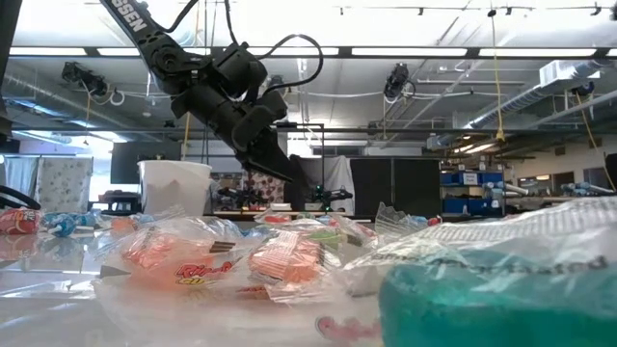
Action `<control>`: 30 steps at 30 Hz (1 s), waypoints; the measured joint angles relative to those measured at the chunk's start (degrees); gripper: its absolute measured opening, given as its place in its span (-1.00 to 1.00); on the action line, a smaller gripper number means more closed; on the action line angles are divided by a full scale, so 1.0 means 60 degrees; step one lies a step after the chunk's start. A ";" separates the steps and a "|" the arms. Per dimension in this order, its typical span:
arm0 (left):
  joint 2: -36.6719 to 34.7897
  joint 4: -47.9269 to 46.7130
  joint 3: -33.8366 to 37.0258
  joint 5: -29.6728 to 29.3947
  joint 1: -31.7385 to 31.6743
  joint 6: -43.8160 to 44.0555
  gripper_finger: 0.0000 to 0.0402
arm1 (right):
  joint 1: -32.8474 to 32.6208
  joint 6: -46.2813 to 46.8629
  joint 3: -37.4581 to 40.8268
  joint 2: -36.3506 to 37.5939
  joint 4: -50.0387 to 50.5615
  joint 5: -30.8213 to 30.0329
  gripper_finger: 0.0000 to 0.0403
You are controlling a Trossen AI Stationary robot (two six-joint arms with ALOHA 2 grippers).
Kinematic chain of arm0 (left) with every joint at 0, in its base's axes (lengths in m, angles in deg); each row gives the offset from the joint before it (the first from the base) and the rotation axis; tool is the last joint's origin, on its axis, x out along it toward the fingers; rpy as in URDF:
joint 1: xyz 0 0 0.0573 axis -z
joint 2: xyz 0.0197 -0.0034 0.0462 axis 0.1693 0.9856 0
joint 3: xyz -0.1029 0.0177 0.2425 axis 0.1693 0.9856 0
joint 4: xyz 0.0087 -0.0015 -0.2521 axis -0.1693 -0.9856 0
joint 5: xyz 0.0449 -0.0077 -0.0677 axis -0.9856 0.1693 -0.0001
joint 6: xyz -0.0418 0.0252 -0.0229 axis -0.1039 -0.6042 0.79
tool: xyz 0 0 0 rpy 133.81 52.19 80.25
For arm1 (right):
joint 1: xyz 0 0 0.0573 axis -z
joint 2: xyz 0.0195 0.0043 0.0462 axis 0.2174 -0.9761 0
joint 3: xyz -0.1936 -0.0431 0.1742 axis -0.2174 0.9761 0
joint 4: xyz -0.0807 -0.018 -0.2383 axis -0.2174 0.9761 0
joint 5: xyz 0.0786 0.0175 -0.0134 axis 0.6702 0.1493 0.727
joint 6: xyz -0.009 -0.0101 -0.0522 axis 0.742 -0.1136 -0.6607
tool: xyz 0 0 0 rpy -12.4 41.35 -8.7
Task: Sort candy by brand, put in halloween buckets
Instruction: Put the green candy into the right orange bucket
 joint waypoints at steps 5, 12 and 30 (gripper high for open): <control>0.0000 -0.0015 0.0000 -0.0001 0.0000 -0.0006 -0.22 | -0.0563 0.0920 0.1317 0.0003 0.0062 0.0664 -0.96; 0.0000 -0.0015 0.0000 0.0000 -0.0022 -0.0026 -0.22 | -0.0501 0.0766 0.2399 0.0036 -0.0318 0.0719 -0.73; 0.0000 -0.0026 -0.0088 -0.1483 -0.0310 -0.0007 -0.22 | 0.0849 -0.2030 0.2395 0.1260 -0.2074 -0.5359 -0.40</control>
